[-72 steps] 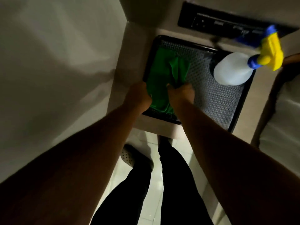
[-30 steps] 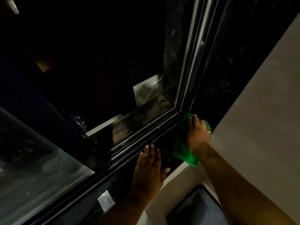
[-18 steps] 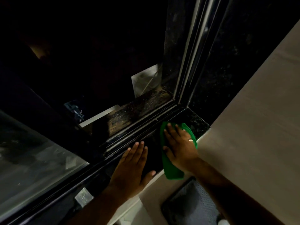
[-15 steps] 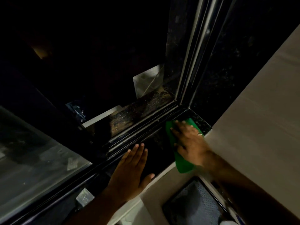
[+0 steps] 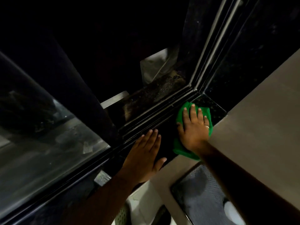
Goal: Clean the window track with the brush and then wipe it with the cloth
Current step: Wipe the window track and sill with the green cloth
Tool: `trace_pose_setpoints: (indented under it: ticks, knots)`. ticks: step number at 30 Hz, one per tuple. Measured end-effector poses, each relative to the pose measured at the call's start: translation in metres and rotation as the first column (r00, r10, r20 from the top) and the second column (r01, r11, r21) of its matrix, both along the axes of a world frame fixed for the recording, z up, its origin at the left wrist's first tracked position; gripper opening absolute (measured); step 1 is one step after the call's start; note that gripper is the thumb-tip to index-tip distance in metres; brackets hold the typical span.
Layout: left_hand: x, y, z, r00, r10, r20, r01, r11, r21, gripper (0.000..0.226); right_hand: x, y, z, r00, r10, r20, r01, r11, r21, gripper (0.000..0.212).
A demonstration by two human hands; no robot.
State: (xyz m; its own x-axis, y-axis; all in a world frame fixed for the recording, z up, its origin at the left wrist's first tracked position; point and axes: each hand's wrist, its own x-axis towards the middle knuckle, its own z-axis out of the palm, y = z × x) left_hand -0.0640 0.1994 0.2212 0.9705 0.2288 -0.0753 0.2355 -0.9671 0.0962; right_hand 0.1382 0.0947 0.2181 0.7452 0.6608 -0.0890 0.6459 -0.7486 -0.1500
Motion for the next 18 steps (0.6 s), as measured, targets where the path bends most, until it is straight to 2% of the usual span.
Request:
trace_pose_setpoints:
  ticks: [2, 4, 5, 7, 9, 11, 13, 16, 18]
  knots:
    - [-0.001, 0.001, -0.003, 1.0, -0.006, 0.018, 0.006, 1.0, 0.001, 0.076, 0.026, -0.026, 0.004, 0.979, 0.202, 0.004, -0.202, 0.979, -0.026, 0.073]
    - [-0.001, 0.002, -0.006, 0.999, -0.003, 0.04, 0.003, 1.0, 0.001, 0.076, 0.055, -0.032, 0.008, 0.98, 0.197, 0.016, -0.196, 0.979, -0.057, 0.075]
    - [-0.001, 0.001, -0.007, 0.999, 0.0, 0.045, 0.0, 1.0, -0.003, 0.076, 0.063, -0.028, 0.008, 0.994, 0.111, 0.024, -0.109, 0.992, -0.069, 0.074]
    - [-0.001, 0.001, -0.009, 0.998, 0.009, 0.061, -0.008, 1.0, -0.021, 0.077, 0.062, -0.006, 0.004, 0.986, -0.162, 0.04, 0.164, 0.985, -0.047, 0.07]
    - [-0.001, 0.001, -0.011, 0.997, 0.005, 0.076, -0.003, 0.999, -0.036, 0.076, 0.049, 0.024, 0.003, 0.905, -0.426, -0.007, 0.426, 0.905, -0.02, 0.069]
    - [-0.002, 0.001, -0.01, 0.997, -0.003, 0.081, 0.006, 0.999, -0.048, 0.076, 0.027, 0.051, 0.007, 0.834, -0.545, -0.084, 0.546, 0.838, -0.005, 0.07]
    - [-0.002, 0.001, -0.01, 0.996, -0.008, 0.086, 0.012, 0.999, -0.051, 0.075, -0.001, 0.061, 0.004, 0.861, -0.502, -0.083, 0.504, 0.864, 0.004, 0.071]
    - [-0.002, 0.0, -0.008, 0.996, -0.006, 0.094, 0.01, 0.999, -0.048, 0.075, -0.027, 0.03, 0.0, 0.973, -0.232, -0.019, 0.232, 0.973, -0.001, 0.073]
    - [-0.002, 0.0, -0.008, 0.994, -0.005, 0.105, 0.012, 0.998, -0.067, 0.074, -0.011, 0.0, 0.005, 0.998, -0.048, -0.03, 0.048, 0.999, -0.002, 0.072]
